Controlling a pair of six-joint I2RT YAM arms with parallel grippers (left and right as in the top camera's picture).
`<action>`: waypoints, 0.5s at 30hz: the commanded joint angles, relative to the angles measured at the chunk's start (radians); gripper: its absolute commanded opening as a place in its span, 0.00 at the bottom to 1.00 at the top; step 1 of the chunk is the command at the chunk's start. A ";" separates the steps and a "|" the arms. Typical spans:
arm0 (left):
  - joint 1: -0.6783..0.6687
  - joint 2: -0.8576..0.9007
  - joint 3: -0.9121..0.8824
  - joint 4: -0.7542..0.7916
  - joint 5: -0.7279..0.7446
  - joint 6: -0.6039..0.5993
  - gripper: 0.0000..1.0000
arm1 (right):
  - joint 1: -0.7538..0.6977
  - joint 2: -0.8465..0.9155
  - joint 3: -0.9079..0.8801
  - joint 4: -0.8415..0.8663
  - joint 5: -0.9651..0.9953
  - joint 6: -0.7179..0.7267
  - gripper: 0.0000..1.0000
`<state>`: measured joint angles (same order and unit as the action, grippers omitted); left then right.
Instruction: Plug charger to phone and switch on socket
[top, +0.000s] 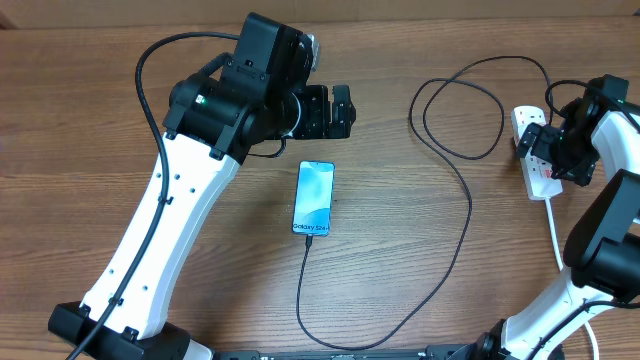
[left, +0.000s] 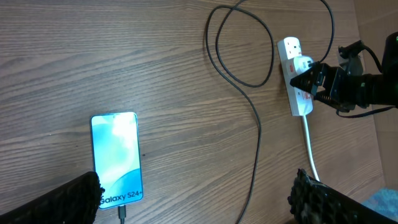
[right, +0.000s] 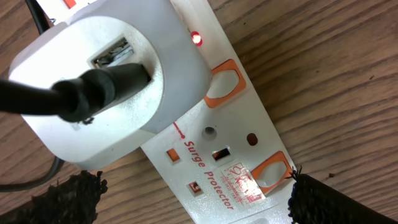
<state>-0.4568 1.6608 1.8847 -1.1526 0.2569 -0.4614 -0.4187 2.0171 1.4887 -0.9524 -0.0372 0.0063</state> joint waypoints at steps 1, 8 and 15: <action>-0.002 -0.021 0.010 0.001 -0.005 0.012 1.00 | -0.003 -0.039 0.017 0.005 -0.002 -0.015 1.00; -0.001 -0.059 0.010 -0.054 -0.055 0.020 0.99 | -0.003 -0.039 0.017 0.005 -0.002 -0.015 1.00; -0.002 -0.093 0.008 -0.071 -0.134 0.020 1.00 | -0.003 -0.039 0.017 0.005 -0.002 -0.015 1.00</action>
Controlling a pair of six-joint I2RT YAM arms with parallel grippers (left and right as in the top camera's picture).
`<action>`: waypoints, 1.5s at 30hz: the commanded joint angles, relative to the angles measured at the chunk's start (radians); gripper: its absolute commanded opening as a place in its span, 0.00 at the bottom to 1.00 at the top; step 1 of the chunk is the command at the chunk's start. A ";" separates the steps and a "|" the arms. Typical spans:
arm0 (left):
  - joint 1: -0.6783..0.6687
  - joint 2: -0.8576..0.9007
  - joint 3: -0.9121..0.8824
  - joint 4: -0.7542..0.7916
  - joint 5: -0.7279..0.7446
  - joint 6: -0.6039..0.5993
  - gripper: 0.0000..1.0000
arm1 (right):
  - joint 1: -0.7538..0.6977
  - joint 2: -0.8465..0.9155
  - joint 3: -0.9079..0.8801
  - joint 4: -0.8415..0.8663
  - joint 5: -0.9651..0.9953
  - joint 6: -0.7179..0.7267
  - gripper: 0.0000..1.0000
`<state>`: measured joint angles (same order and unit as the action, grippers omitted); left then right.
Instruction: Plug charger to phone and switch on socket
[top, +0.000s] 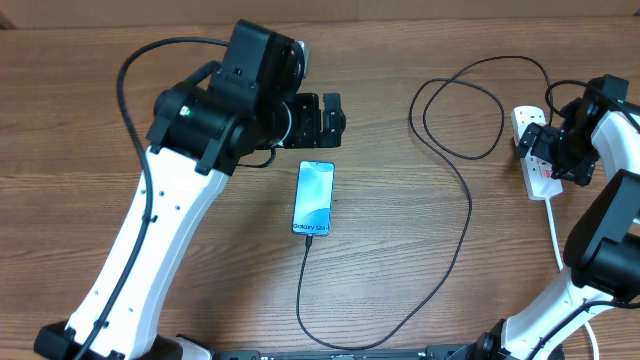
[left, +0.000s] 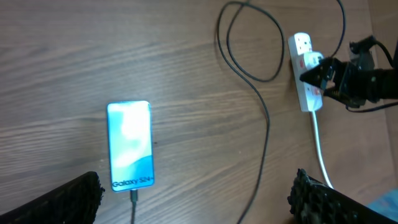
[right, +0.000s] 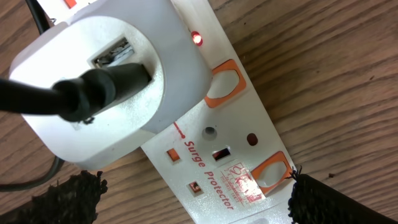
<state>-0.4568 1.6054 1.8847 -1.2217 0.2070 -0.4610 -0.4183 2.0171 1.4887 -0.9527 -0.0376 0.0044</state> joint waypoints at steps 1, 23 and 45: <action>-0.002 -0.039 0.006 -0.003 -0.115 0.020 1.00 | -0.003 -0.039 0.017 0.005 -0.002 -0.013 1.00; -0.001 -0.088 -0.310 0.334 -0.248 0.053 0.99 | -0.003 -0.039 0.017 0.005 -0.002 -0.013 1.00; 0.146 -0.320 -0.908 0.930 -0.105 0.125 0.99 | -0.003 -0.039 0.017 0.005 -0.002 -0.013 1.00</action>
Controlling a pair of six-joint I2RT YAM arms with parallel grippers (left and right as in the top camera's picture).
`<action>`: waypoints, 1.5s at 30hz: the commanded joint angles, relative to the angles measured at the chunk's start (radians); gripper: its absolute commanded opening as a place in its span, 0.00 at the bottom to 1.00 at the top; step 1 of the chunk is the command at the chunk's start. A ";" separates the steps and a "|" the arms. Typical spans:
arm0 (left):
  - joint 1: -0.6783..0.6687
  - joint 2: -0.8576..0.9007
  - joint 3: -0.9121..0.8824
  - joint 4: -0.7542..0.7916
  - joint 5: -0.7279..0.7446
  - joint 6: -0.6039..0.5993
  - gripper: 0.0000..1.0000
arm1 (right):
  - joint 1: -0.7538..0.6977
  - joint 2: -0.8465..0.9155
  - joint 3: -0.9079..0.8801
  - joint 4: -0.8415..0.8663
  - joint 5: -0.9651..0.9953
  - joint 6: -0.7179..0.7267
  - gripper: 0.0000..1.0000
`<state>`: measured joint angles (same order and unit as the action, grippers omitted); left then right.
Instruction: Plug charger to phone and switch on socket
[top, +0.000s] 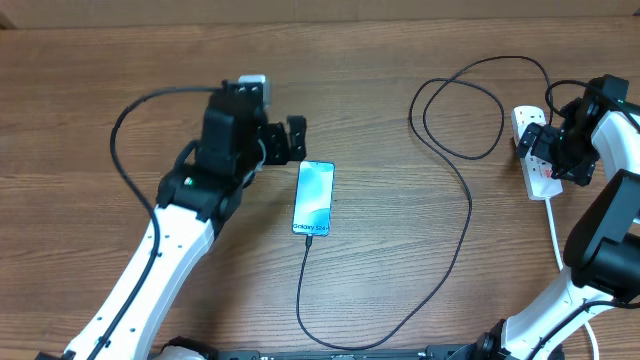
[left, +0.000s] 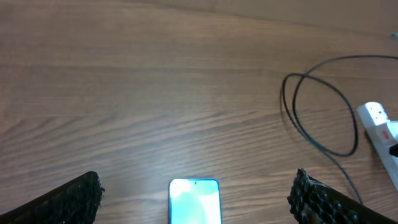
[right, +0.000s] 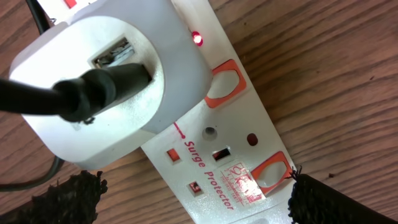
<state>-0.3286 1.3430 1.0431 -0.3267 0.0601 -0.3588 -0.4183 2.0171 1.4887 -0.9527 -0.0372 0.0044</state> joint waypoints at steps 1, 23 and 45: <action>0.024 -0.076 -0.105 0.070 0.041 0.023 1.00 | -0.003 -0.039 0.017 0.005 -0.002 -0.013 1.00; 0.124 -0.386 -0.821 0.719 0.036 0.023 1.00 | -0.003 -0.039 0.017 0.005 -0.002 -0.013 1.00; 0.208 -0.585 -1.038 0.755 0.018 0.008 1.00 | -0.003 -0.039 0.017 0.005 -0.002 -0.013 1.00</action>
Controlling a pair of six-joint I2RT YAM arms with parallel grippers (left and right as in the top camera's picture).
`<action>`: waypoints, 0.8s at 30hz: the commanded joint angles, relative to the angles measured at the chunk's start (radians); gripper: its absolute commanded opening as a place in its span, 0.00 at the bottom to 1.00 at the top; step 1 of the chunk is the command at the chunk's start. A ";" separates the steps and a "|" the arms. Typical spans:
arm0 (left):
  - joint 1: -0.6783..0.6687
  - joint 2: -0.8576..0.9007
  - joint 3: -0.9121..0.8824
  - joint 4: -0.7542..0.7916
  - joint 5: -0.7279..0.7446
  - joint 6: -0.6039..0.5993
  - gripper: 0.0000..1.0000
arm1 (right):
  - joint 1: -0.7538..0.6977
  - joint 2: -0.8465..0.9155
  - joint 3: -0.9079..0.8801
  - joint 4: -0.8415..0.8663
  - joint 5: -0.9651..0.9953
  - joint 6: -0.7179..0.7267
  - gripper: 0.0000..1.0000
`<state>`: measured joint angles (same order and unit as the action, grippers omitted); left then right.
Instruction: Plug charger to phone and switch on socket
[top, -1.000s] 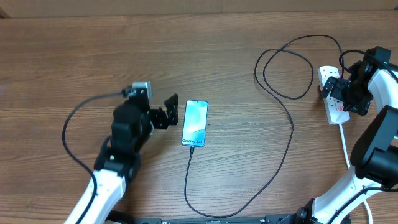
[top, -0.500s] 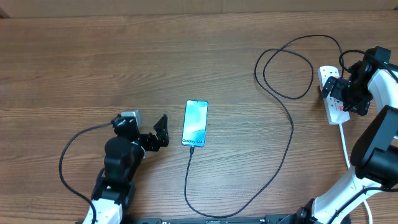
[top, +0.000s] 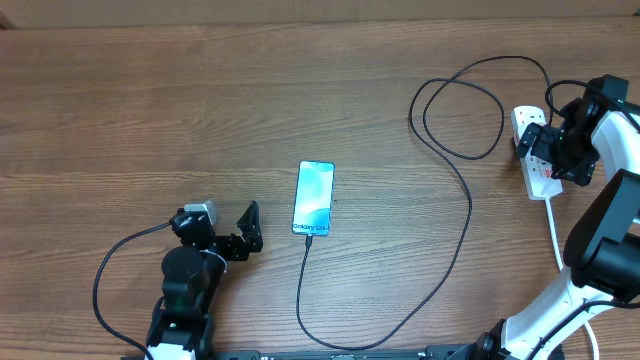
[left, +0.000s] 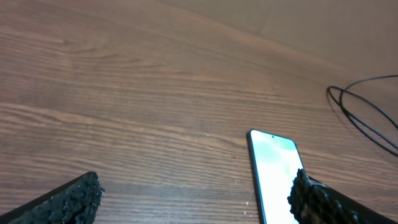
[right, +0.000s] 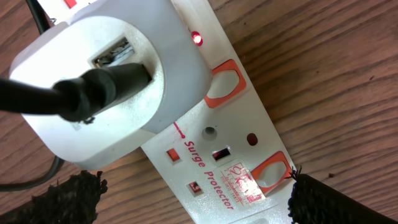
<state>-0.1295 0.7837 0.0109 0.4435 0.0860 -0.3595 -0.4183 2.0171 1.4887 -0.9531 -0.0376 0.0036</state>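
The phone (top: 314, 197) lies face up mid-table, screen lit, with the black charger cable (top: 466, 220) plugged into its near end. The cable runs to a white adapter (right: 106, 81) seated in the white power strip (top: 536, 165). A red light (right: 198, 38) glows beside an orange switch (right: 221, 84). My right gripper (right: 198, 202) is open, its fingers either side of the strip (right: 249, 155). My left gripper (top: 243, 232) is open, low at the near left, with the phone (left: 277, 171) ahead to its right.
The cable loops (top: 460, 110) lie between the phone and the strip, and one loop (left: 367, 106) shows in the left wrist view. The strip's white lead (top: 553, 225) runs toward the near right edge by the right arm's base.
My left arm has drawn back from beside the phone's far left corner to the table's near left, low down. The right gripper, the phone, the cable and the strip have not moved.
My left gripper was open over the table just beyond the phone's far end, then a little further left, then left of the phone's top, and now folded back near the front edge. The phone stayed lit and plugged, and the strip's red light stayed on.
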 joint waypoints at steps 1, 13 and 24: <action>0.008 -0.039 -0.006 -0.029 -0.012 0.009 1.00 | -0.003 -0.039 0.017 0.006 -0.002 -0.012 1.00; 0.011 -0.265 -0.006 -0.278 -0.084 0.027 1.00 | -0.003 -0.039 0.017 0.006 -0.002 -0.012 1.00; 0.013 -0.657 -0.006 -0.518 -0.142 0.201 1.00 | -0.003 -0.039 0.017 0.006 -0.002 -0.012 1.00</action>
<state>-0.1280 0.1864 0.0082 -0.0753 -0.0353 -0.2771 -0.4187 2.0171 1.4887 -0.9524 -0.0372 0.0036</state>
